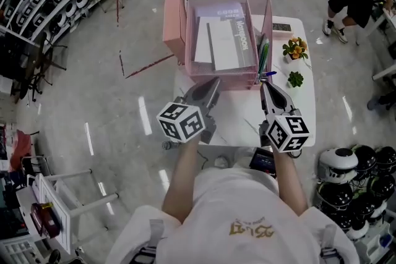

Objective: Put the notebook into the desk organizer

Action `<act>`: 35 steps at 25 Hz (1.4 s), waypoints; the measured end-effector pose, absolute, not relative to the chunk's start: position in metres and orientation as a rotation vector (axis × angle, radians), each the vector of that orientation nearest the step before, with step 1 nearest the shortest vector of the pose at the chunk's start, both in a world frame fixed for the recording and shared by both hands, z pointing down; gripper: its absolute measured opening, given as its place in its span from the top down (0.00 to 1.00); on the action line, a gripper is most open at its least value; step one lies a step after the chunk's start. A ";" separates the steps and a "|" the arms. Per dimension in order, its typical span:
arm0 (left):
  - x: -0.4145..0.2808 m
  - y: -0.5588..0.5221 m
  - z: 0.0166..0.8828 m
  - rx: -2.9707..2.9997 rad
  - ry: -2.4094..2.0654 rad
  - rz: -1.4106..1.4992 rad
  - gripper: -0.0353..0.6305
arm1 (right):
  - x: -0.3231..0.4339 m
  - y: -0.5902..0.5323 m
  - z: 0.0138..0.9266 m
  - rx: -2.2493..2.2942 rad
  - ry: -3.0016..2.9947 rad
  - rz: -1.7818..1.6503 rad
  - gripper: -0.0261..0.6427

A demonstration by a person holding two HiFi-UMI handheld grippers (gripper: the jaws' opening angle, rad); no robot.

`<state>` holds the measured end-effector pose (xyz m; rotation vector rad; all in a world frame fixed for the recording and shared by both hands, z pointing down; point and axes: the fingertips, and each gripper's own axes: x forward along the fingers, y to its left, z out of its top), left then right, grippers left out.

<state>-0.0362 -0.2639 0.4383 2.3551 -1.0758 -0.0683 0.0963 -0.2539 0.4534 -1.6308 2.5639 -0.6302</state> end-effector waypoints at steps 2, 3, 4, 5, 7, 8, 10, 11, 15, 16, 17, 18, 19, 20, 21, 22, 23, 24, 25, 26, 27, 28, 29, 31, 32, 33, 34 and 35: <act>-0.042 -0.246 0.435 2.374 -1.071 -0.082 0.92 | 0.086 -0.238 0.443 -1.647 2.563 -0.581 0.94; -0.045 -0.239 0.433 2.379 -1.072 -0.102 0.92 | 0.082 -0.231 0.439 -1.657 2.563 -0.552 0.94; -0.049 -0.232 0.432 2.379 -1.081 -0.124 0.92 | 0.079 -0.224 0.435 -1.667 2.561 -0.528 0.94; -0.054 -0.226 0.431 2.378 -1.099 -0.142 0.92 | 0.076 -0.215 0.432 -1.676 2.558 -0.512 0.94; -0.063 -0.215 0.430 2.386 -1.147 -0.150 0.92 | 0.070 -0.200 0.427 -1.692 2.550 -0.486 0.94; -0.066 -0.210 0.429 2.400 -1.161 -0.138 0.92 | 0.067 -0.193 0.424 -1.699 2.547 -0.472 0.94; -0.068 -0.199 0.429 2.433 -1.162 -0.107 0.93 | 0.062 -0.182 0.420 -1.709 2.543 -0.450 0.94; -0.070 -0.194 0.428 2.442 -1.155 -0.107 0.93 | 0.059 -0.176 0.418 -1.711 2.541 -0.443 0.94; -0.080 -0.179 0.421 2.447 -1.144 -0.157 0.93 | 0.050 -0.160 0.415 -1.716 2.539 -0.433 0.94; -0.083 -0.177 0.420 2.445 -1.145 -0.168 0.93 | 0.048 -0.158 0.415 -1.718 2.538 -0.431 0.94; -0.086 -0.175 0.419 2.440 -1.141 -0.183 0.93 | 0.047 -0.155 0.415 -1.719 2.537 -0.430 0.94; -0.090 -0.173 0.419 2.432 -1.133 -0.201 0.93 | 0.045 -0.153 0.414 -1.720 2.537 -0.428 0.94; -0.093 -0.172 0.418 2.421 -1.125 -0.219 0.93 | 0.044 -0.152 0.414 -1.722 2.536 -0.427 0.94; -0.095 -0.170 0.419 2.411 -1.122 -0.232 0.93 | 0.044 -0.151 0.414 -1.725 2.534 -0.427 0.94; -0.098 -0.170 0.419 2.403 -1.123 -0.238 0.92 | 0.043 -0.150 0.414 -1.728 2.532 -0.427 0.94; -0.099 -0.169 0.420 2.399 -1.126 -0.238 0.93 | 0.043 -0.150 0.413 -1.730 2.529 -0.426 0.94; -0.101 -0.169 0.420 2.397 -1.128 -0.236 0.93 | 0.043 -0.149 0.413 -1.733 2.526 -0.425 0.94; -0.102 -0.168 0.420 2.396 -1.129 -0.235 0.92 | 0.043 -0.148 0.412 -1.735 2.524 -0.424 0.94; -0.102 -0.168 0.420 2.396 -1.129 -0.235 0.93 | 0.043 -0.148 0.412 -1.736 2.523 -0.424 0.94; -0.103 -0.167 0.420 2.396 -1.128 -0.237 0.92 | 0.043 -0.147 0.412 -1.737 2.523 -0.424 0.94; -0.103 -0.167 0.419 2.397 -1.127 -0.238 0.93 | 0.043 -0.146 0.411 -1.737 2.524 -0.423 0.94; -0.102 -0.166 0.419 2.398 -1.126 -0.239 0.92 | 0.043 -0.146 0.411 -1.736 2.523 -0.422 0.94; -0.102 -0.166 0.418 2.400 -1.127 -0.239 0.93 | 0.043 -0.146 0.410 -1.734 2.522 -0.422 0.94; -0.102 -0.167 0.418 2.400 -1.131 -0.239 0.93 | 0.044 -0.146 0.409 -1.728 2.517 -0.423 0.94; -0.103 -0.167 0.419 2.399 -1.134 -0.238 0.92 | 0.044 -0.146 0.408 -1.727 2.516 -0.423 0.94; -0.103 -0.167 0.420 2.397 -1.137 -0.238 0.93 | 0.045 -0.146 0.408 -1.726 2.515 -0.422 0.94; -0.104 -0.168 0.421 2.394 -1.141 -0.236 0.92 | 0.045 -0.147 0.409 -1.726 2.515 -0.423 0.94; -0.105 -0.168 0.422 2.393 -1.145 -0.232 0.92 | 0.046 -0.147 0.409 -1.726 2.515 -0.425 0.94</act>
